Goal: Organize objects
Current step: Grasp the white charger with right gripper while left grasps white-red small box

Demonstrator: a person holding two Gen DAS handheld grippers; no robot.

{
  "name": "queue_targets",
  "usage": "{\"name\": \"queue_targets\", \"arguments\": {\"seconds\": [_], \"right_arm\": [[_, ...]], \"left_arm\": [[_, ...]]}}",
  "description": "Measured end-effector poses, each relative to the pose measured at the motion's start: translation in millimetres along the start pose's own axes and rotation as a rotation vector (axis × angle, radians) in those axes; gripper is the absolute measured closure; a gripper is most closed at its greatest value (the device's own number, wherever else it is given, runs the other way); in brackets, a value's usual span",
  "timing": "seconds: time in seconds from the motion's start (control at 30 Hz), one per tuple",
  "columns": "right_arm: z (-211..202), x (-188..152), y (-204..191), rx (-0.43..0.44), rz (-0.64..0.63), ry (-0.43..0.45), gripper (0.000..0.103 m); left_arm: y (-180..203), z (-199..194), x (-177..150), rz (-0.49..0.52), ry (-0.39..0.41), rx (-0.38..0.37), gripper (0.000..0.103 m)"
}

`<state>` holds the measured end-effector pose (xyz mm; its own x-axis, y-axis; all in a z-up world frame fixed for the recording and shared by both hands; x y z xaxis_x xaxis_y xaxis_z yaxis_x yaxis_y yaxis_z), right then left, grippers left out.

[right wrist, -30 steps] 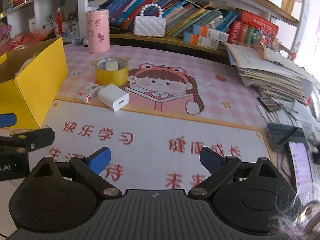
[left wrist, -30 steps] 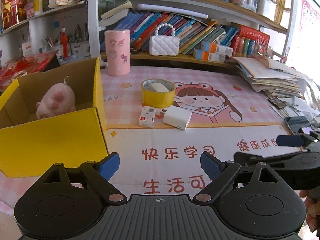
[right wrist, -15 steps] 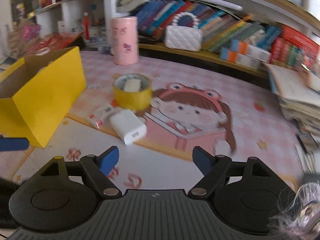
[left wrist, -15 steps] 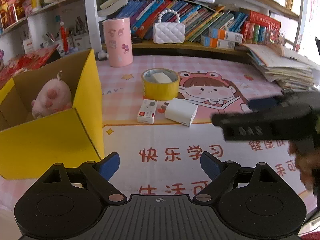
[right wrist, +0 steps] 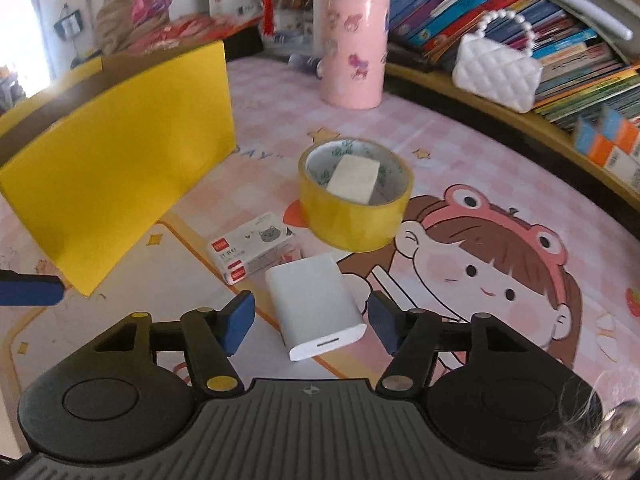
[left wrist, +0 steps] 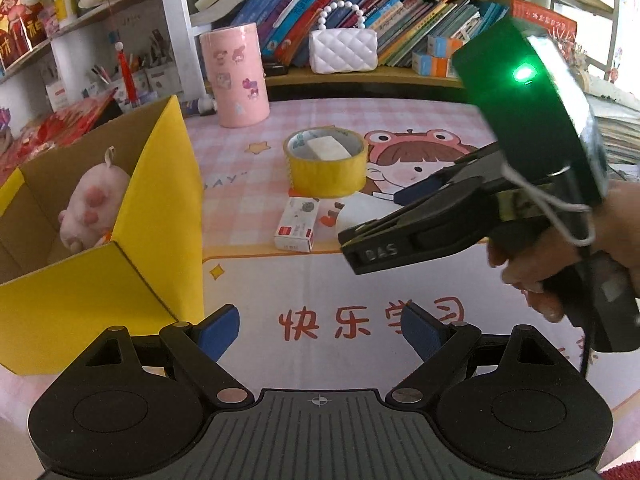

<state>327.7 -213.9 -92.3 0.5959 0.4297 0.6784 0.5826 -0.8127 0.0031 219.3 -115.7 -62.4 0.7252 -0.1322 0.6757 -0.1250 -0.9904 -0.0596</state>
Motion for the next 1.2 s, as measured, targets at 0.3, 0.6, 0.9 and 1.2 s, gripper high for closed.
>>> {"name": "queue_targets", "arguments": {"seconds": [0.3, 0.6, 0.9, 1.2], "right_arm": [[1, -3, 12, 0.016, 0.0, -0.006, 0.062], [-65, -31, 54, -0.102, 0.258, 0.06, 0.062], [-109, -65, 37, -0.132, 0.344, 0.052, 0.062], [-130, -78, 17, -0.194, 0.298, 0.059, 0.063]], "left_arm": [[6, 17, 11, 0.0, -0.016, 0.009, 0.013], [6, 57, 37, -0.038, 0.006, 0.071, 0.014], [1, 98, 50, -0.106, -0.01, 0.1, 0.027], [0, 103, 53, -0.108, 0.021, 0.03, 0.075]]}}
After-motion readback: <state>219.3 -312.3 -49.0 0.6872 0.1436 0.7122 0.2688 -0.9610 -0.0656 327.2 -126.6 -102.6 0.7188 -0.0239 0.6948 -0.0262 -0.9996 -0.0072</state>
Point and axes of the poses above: each gripper's, at about its wrist camera, not at the fingertips, and z roughly the way its jaws point, y to its right, x to its top, the point moved 3 cm from there along z, roughly the way its jaws point, and after that the axes turned 1 degree about -z, right-handed, at the moved point
